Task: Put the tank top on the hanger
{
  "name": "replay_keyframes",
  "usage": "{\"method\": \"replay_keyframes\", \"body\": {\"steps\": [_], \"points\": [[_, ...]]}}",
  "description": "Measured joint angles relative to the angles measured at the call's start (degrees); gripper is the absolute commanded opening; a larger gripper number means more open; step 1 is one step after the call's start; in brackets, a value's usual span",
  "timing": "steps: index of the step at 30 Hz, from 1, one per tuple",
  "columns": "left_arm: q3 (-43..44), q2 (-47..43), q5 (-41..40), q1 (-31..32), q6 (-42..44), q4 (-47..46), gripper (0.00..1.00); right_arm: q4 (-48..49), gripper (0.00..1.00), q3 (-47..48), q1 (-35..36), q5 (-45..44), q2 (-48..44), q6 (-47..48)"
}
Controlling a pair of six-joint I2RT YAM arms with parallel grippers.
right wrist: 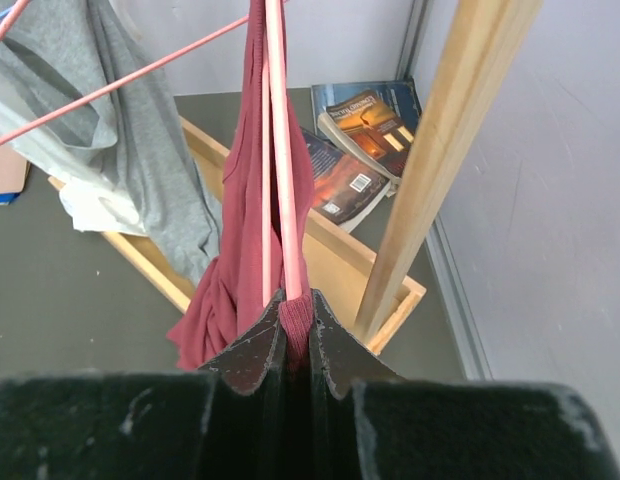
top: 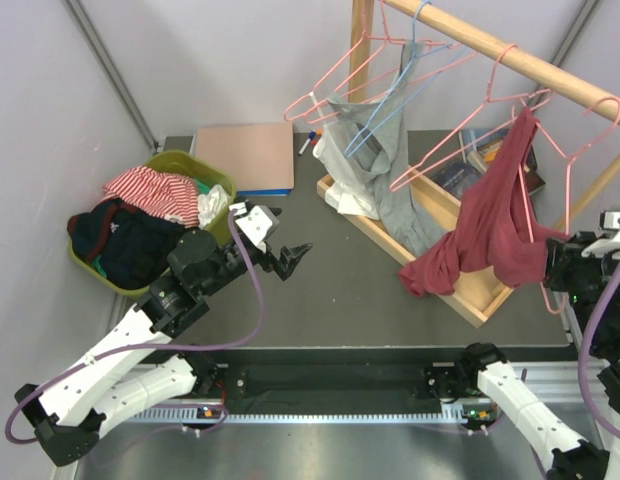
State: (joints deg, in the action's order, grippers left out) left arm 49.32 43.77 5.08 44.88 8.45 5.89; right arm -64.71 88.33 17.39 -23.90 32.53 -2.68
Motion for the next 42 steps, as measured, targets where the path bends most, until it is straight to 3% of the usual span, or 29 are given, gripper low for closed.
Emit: {"method": "replay_keyframes", "body": {"steps": [13, 31, 42], "points": [[-0.15, -0.17, 0.0, 0.0, -0.02, 0.02, 0.99, 6.14, 0.0, 0.66, 0.0, -2.38, 7.23, 0.98], [-0.26, -1.03, 0.0, 0.0, -0.04, 0.02, 0.99, 8.15, 0.0, 0.44, -0.02, -11.69, 8.63, 0.52], [-0.28, -1.29, 0.02, 0.0, -0.09, 0.0, 0.99, 8.87, 0.0, -3.96, -0.04, -12.52, 8.28, -1.16]]}}
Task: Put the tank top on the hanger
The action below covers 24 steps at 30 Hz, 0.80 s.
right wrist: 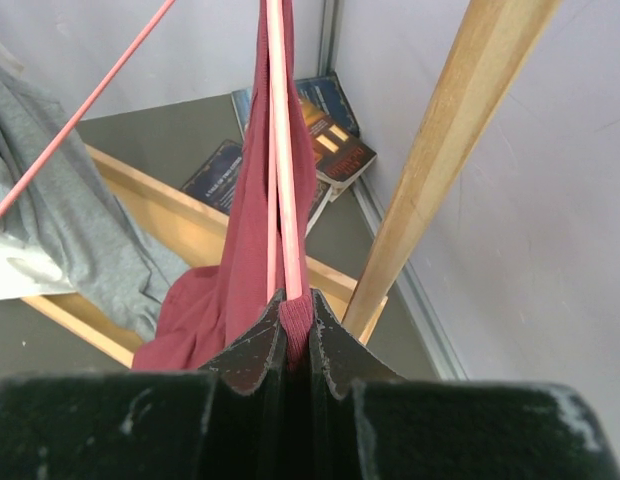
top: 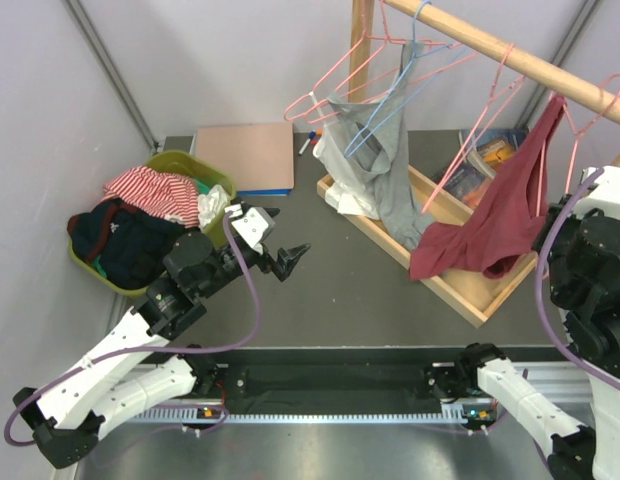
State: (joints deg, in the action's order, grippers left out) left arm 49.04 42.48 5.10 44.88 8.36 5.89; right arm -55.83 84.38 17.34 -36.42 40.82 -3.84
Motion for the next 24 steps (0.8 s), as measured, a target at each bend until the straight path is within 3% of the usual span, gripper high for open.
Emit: {"method": "replay_keyframes", "body": {"steps": [12, 18, 24], "points": [[-0.02, 0.0, 0.13, 0.0, -0.39, 0.0, 0.99, 0.72, 0.01, -5.7, 0.0, 1.11, -3.52, -2.93], [-0.02, 0.0, 0.17, 0.0, -0.55, -0.02, 0.99, 0.92, 0.48, -5.99, 0.0, 3.61, -4.52, -3.52], [-0.02, 0.0, 0.04, 0.0, -0.68, 0.0, 0.99, 0.79, 0.75, -5.88, -0.02, 7.15, -7.06, -2.69]]}}
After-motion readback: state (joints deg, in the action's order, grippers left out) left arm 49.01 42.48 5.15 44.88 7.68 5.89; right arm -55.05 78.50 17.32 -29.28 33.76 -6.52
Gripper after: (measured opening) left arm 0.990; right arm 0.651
